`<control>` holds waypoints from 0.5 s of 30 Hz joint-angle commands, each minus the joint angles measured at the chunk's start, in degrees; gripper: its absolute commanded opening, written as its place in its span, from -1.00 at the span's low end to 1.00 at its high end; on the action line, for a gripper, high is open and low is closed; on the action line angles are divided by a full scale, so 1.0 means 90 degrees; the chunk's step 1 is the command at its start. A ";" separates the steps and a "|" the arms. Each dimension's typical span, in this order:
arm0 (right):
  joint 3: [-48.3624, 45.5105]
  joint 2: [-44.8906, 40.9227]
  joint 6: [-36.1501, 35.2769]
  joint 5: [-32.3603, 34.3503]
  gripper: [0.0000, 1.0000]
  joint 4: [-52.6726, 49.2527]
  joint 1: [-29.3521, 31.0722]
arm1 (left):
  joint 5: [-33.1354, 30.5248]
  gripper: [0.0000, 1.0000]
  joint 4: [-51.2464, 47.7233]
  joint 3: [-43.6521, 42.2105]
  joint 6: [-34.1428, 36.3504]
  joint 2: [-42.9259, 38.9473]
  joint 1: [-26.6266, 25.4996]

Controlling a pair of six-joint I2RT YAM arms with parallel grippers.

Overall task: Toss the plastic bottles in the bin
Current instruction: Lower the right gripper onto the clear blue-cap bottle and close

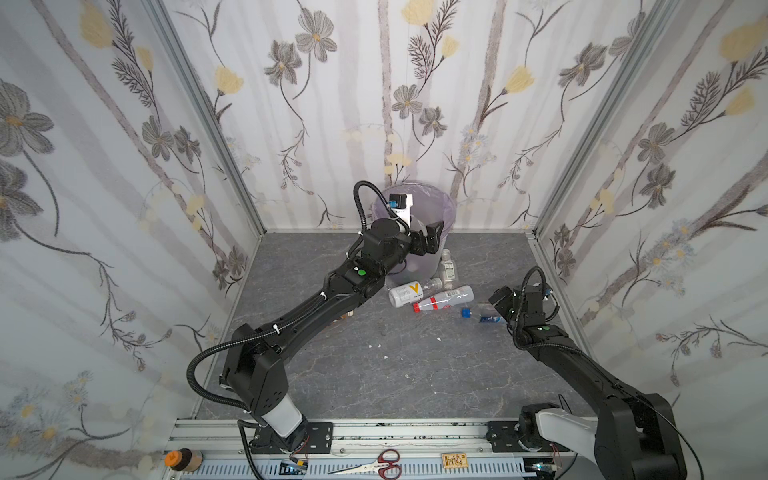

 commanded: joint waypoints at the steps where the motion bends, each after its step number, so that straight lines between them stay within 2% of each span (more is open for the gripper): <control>1: -0.0019 0.0184 0.0438 -0.0146 0.99 0.0020 -0.0052 | -0.0136 1.00 0.0505 -0.0414 0.0019 -0.0315 -0.0055; 5: 0.0050 0.0474 0.0623 -0.0284 0.99 0.0036 -0.0169 | -0.0058 1.00 0.0691 -0.0943 -0.0072 -0.0607 -0.0070; 15: 0.0487 0.1248 0.0735 -0.0739 0.99 -0.0198 -0.0415 | -0.0364 1.00 0.1129 -0.2087 -0.0335 -0.1256 -0.0082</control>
